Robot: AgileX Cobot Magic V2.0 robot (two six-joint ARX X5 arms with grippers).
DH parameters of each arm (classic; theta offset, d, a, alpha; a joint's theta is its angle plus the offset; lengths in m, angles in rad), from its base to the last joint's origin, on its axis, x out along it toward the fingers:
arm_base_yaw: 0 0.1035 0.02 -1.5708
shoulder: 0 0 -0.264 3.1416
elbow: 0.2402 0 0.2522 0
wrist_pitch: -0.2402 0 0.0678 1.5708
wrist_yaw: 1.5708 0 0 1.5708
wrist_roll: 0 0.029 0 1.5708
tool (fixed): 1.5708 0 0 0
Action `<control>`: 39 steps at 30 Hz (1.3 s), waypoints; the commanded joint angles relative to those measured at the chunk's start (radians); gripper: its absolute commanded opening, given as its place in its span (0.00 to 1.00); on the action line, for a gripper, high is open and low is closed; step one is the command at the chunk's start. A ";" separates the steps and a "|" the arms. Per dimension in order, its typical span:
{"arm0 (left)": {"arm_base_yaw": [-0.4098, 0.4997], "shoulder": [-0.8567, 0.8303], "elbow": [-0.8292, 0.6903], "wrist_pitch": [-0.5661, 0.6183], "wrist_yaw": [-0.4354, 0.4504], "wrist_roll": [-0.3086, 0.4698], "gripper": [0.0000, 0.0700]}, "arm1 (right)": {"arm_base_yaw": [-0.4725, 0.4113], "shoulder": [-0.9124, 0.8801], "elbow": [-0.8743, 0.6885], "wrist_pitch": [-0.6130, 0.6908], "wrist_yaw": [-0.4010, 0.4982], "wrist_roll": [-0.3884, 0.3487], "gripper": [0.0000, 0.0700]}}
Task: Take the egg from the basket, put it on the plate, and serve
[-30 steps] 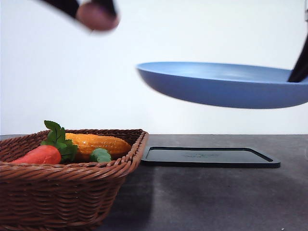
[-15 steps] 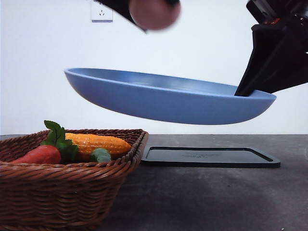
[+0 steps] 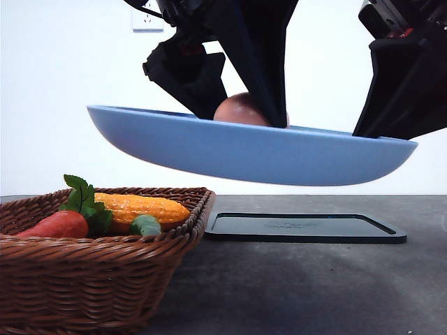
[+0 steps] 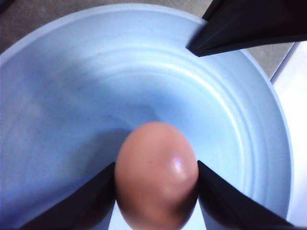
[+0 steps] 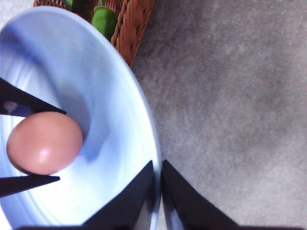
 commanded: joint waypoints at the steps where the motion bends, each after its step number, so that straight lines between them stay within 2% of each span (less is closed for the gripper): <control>1: -0.013 0.024 0.013 0.002 -0.003 0.010 0.32 | 0.006 0.007 0.018 0.007 -0.008 0.002 0.00; 5: -0.013 0.027 0.013 -0.005 -0.003 0.010 0.34 | 0.003 0.007 0.018 0.007 -0.008 0.002 0.00; 8: -0.013 0.027 0.013 0.004 -0.003 0.009 0.48 | 0.001 0.007 0.018 0.007 -0.007 -0.005 0.00; 10: -0.013 0.027 0.013 0.014 -0.003 0.005 0.54 | -0.002 0.007 0.018 0.007 -0.004 -0.014 0.00; 19: -0.012 -0.012 0.014 0.023 -0.003 0.006 0.55 | -0.028 0.007 0.018 -0.027 0.018 -0.020 0.00; 26: 0.017 -0.155 0.016 0.005 -0.039 0.006 0.55 | -0.081 0.012 0.018 -0.062 0.015 -0.050 0.00; 32: 0.071 -0.325 0.016 -0.037 -0.108 0.021 0.55 | -0.175 0.061 0.022 -0.062 -0.016 -0.093 0.00; 39: 0.146 -0.519 0.016 -0.041 -0.152 0.036 0.54 | -0.287 0.226 0.086 -0.048 -0.042 -0.156 0.00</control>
